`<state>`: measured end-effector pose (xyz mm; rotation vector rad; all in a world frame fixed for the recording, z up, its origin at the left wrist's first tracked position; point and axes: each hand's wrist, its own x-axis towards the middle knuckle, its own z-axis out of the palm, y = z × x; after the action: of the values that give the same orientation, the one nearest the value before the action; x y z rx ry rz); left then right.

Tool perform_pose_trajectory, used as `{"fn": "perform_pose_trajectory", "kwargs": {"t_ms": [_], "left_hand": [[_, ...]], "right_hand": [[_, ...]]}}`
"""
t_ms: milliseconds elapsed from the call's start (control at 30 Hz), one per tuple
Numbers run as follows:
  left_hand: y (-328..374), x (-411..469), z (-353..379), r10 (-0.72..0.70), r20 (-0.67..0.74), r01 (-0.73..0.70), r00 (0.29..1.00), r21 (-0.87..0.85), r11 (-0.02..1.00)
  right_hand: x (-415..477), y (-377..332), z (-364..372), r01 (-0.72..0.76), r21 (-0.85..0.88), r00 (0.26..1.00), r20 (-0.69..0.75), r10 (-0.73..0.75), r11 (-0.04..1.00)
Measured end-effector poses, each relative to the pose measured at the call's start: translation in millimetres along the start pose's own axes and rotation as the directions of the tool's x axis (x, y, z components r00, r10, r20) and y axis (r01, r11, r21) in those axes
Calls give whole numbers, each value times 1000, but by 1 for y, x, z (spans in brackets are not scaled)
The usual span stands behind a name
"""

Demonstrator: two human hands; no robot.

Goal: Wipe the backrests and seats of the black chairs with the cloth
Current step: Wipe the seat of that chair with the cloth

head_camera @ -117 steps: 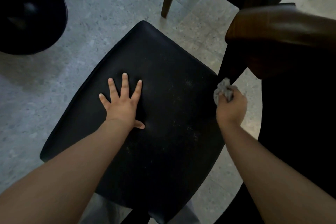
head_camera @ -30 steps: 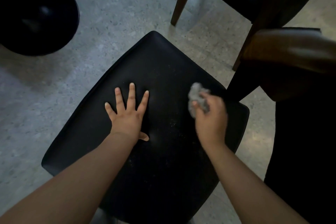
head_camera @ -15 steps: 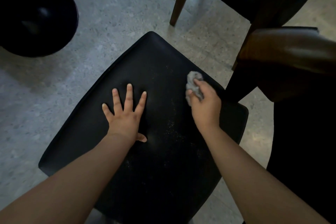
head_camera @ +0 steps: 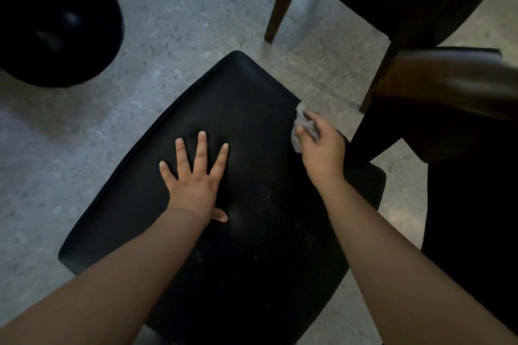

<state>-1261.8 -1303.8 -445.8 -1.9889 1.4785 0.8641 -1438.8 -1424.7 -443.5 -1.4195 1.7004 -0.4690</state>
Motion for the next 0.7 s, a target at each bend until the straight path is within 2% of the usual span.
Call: {"fn": "perform_pose_trajectory", "kwargs": {"t_ms": [100, 167, 200, 267, 333, 400, 467, 533, 633, 667, 700], "left_hand": [[1, 0, 0, -1, -5, 1, 1000, -1, 1000], [0, 0, 1, 1, -11, -1, 1000, 5, 1000], [1, 0, 1, 0, -11, 0, 1000, 7, 1000], [1, 0, 0, -1, -11, 2, 1000, 14, 1000], [1, 0, 0, -3, -8, 3, 1000, 16, 1000], [1, 0, 0, -1, -7, 1, 1000, 11, 1000], [1, 0, 0, -3, -10, 3, 1000, 12, 1000], [1, 1, 1, -2, -11, 2, 1000, 12, 1000], [0, 1, 1, -2, -2, 2, 1000, 2, 1000], [0, 1, 1, -2, 0, 2, 1000, -1, 1000], [0, 2, 1, -1, -2, 1, 1000, -2, 1000]], "right_hand": [[-27, 9, -6, 39, 54, 965, 258, -52, 998], [-41, 13, -10, 57, 50, 947, 313, -70, 997], [-42, 14, -12, 54, 55, 964, 257, -66, 997], [-28, 12, -15, 17, 50, 999, 33, -19, 999], [-1, 5, -14, -75, -1, 984, -163, 73, 997], [22, -3, -5, -207, -48, 954, -232, 190, 977], [25, -12, 9, -180, -1, 972, -152, 178, 984], [9, -21, 17, -75, 98, 997, 24, 73, 992], [-16, -18, 16, -34, 136, 960, 279, -5, 990], [-20, -14, 13, -1, 133, 963, 266, -35, 991], [-19, -11, 8, 34, 129, 983, 176, -56, 991]]}}
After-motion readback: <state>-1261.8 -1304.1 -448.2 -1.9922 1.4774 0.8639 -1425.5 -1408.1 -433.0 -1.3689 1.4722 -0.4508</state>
